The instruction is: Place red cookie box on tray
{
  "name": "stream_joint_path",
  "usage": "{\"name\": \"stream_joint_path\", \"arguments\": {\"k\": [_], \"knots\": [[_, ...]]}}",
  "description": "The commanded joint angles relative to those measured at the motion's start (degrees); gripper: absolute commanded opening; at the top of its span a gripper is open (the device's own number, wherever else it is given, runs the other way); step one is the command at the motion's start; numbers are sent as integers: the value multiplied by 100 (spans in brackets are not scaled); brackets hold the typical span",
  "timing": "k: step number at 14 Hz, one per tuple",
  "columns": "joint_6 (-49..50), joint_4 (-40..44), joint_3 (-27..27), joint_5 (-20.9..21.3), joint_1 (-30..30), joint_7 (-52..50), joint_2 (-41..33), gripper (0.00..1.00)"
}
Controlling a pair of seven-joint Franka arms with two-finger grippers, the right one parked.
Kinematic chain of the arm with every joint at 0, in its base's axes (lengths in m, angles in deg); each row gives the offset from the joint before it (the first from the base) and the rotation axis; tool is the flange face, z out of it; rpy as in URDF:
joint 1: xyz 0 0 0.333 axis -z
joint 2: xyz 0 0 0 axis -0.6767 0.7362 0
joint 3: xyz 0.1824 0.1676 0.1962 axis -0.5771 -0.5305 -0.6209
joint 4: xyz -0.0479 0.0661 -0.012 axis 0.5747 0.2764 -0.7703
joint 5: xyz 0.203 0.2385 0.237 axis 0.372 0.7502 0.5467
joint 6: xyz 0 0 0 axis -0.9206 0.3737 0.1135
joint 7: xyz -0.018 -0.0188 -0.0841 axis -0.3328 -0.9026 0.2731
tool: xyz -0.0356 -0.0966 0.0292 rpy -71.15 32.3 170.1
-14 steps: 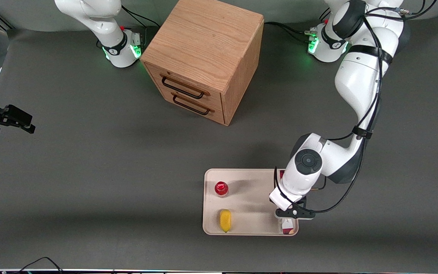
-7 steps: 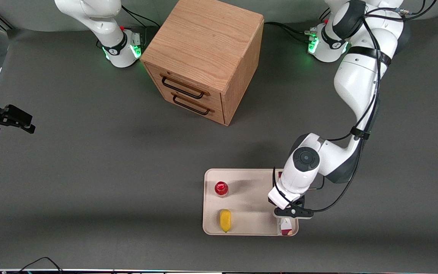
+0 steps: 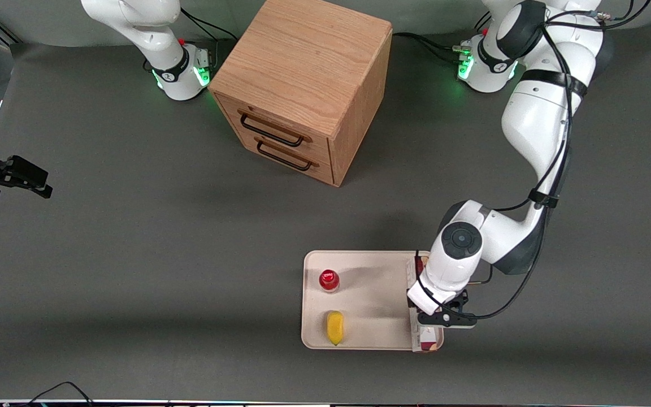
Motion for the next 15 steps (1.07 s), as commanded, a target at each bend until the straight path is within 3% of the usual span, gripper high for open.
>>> {"name": "stream_joint_path", "arguments": {"k": [1, 3, 5, 9, 15], "knots": [[914, -104, -40, 67, -96, -122, -573, 100], [1556, -122, -14, 6, -280, -17, -934, 100], [2049, -122, -39, -440, -316, 246, -1259, 100], [2490, -122, -48, -749, -491, 649, -1707, 100], [3622, -104, -1023, -2146, -580, 2277, -2867, 100]]}}
